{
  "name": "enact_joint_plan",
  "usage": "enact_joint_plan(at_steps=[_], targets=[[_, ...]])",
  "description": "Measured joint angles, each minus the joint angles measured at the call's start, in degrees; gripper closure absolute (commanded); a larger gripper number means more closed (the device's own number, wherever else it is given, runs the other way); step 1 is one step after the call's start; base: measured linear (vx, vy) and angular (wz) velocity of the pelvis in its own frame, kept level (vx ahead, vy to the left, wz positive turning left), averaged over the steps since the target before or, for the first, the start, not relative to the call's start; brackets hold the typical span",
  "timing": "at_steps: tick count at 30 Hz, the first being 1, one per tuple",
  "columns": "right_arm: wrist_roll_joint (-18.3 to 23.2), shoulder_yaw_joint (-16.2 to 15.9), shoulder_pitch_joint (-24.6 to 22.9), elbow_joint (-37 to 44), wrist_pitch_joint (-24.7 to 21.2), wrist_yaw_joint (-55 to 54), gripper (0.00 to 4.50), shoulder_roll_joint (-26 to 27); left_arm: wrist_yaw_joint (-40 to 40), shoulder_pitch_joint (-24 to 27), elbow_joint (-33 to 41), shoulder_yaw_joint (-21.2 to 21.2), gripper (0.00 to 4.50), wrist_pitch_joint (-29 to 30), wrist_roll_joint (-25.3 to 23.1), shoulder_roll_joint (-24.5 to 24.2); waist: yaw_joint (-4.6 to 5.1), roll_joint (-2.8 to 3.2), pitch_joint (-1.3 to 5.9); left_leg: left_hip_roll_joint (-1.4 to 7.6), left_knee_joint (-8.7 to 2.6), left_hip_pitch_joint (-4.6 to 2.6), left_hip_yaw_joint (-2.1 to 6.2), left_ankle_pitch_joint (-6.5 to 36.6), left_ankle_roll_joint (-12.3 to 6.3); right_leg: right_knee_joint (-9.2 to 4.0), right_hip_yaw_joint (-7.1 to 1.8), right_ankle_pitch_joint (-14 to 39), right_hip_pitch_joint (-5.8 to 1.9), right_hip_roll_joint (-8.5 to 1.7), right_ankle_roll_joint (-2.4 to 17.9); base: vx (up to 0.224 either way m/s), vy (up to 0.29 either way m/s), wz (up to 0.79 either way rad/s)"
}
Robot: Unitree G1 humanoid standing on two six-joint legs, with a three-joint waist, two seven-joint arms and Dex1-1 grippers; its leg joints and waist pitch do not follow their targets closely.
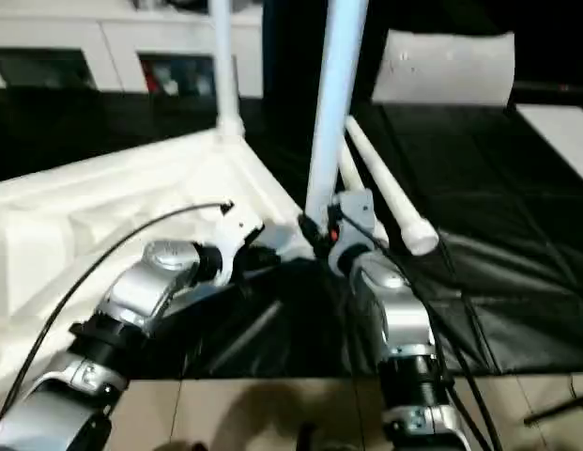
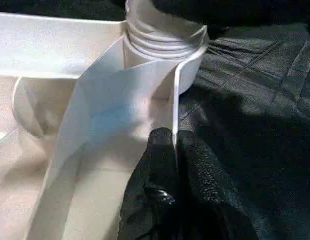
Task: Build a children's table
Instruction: Rotate leg to tighten
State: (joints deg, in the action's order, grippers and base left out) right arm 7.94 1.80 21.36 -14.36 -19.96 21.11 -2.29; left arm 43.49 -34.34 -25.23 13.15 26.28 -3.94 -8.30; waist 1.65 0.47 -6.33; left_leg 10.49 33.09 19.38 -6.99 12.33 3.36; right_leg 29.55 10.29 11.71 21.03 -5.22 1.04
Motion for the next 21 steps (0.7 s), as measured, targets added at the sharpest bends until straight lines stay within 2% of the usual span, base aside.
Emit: enact_joint_plan(at_steps=[3, 6, 8, 9, 11, 12, 14, 16, 18, 21], targets=[[0.86, -0.94, -1.85, 0.96, 0.85, 3.42, 1.22, -0.74, 1.44, 0.64, 1.24, 0.21, 4.5, -0.55, 0.02, -1.76, 1.15, -0.27, -0.23, -0.62, -0.04, -0.79, -0.28, 0.02, 0.02, 0.74, -1.12, -0.04, 0.21, -0.13, 0.08, 0.019, 0.004, 0.01], [1.44, -2.38, -3.56, 2.13, 1.83, 8.09, 0.9, -3.44, 4.15, 1.2, 2.51, 0.41, 4.5, -2.57, 0.25, -3.75, 1.17, -0.29, -0.24, -0.65, -0.21, 0.06, -0.25, 0.03, 0.04, 0.66, -1.09, -0.04, 0.88, -0.14, 0.08, 0.019, 0.004, 0.01], [1.63, -3.08, -4.69, 2.36, 2.07, 11.07, 0.75, -5.46, 5.64, 1.77, 3.3, 0.97, 4.5, -4.17, 0.38, -5.2, 1.06, -0.29, -0.24, -0.64, -0.2, 0.35, -0.37, 0.0, 0.02, 0.78, -1.29, -0.45, 1.14, -0.12, 0.55, 0.0, 0.0, 0.0], [1.82, -3.73, -5.5, 2.65, 2.58, 13.41, 0.61, -6.94, 7.2, 2.31, 4.06, 1.35, 4.5, -5.26, 0.84, -6.41, 0.83, -0.42, -0.17, -0.63, -0.1, 0.46, -0.78, -0.2, -0.07, 0.97, -1.64, -1.54, 1.36, -0.12, 1.25, 0.0, 0.0, 0.0], [2.87, -4.04, -5.86, 3.25, 3.19, 16.77, 0.46, -8.89, 9.74, 2.4, 4.22, 1.51, 4.5, -7.1, 1.45, -8.49, 0.33, -0.61, -0.08, -0.69, 0.21, 0.61, -1.31, -0.64, 0.07, 1.65, -2.45, -3.04, 1.9, -0.18, 1.25, 0.0, 0.0, 0.0], [3.4, -4.14, -6.01, 3.67, 3.26, 18.73, 0.44, -10.06, 11.72, 2.41, 4.26, 1.67, 4.5, -8.2, 1.86, -9.72, -0.33, -0.62, -0.08, -0.71, 0.03, 0.62, -1.37, -0.61, 0.1, 1.72, -2.74, -3.22, 2.08, -0.08, 1.08, 0.0, 0.0, 0.0], [3.67, -3.96, -6.0, 4.13, 3.29, 20.18, 0.36, -11.21, 13.98, 2.54, 4.54, 1.89, 4.5, -9.17, 2.25, -10.63, -1.01, -0.63, -0.07, -0.69, -0.15, 0.64, -1.43, -0.61, 0.13, 1.8, -2.94, -3.84, 2.23, 0.0, 1.04, 0.027, -0.02, 0.02], [3.8, -4.19, -6.01, 4.53, 4.15, 23.05, 0.06, -13.63, 16.8, 2.75, 5.13, 2.6, 4.5, -10.53, 2.67, -12.11, -2.02, -0.63, -0.05, -0.66, -0.19, 0.64, -1.54, -0.59, 0.09, 2.51, -3.19, -3.73, 2.58, 0.03, 1.12, 0.06, -0.044, 0.06], [4.6, -4.41, -5.99, 5.11, 4.58, 26.54, 0.06, -16.2, 19.94, 2.92, 5.52, 3.34, 4.5, -12.77, 3.18, -13.89, -2.63, -0.63, -0.02, -0.63, -0.34, 0.8, -1.57, -0.56, 0.11, 2.95, -3.2, -3.33, 2.99, 0.06, 1.26, 0.06, -0.034, 0.01], [5.43, -4.68, -5.99, 5.3, 5.0, 30.88, 0.06, -18.87, 23.06, 2.88, 5.33, 3.89, 4.5, -14.97, 3.24, -16.02, -3.29, -0.74, 0.05, -0.57, -0.28, 0.7, -1.6, -0.47, 0.04, 3.6, -3.21, -2.8, 3.17, 0.07, 1.47, 0.019, -0.011, 0.0]])
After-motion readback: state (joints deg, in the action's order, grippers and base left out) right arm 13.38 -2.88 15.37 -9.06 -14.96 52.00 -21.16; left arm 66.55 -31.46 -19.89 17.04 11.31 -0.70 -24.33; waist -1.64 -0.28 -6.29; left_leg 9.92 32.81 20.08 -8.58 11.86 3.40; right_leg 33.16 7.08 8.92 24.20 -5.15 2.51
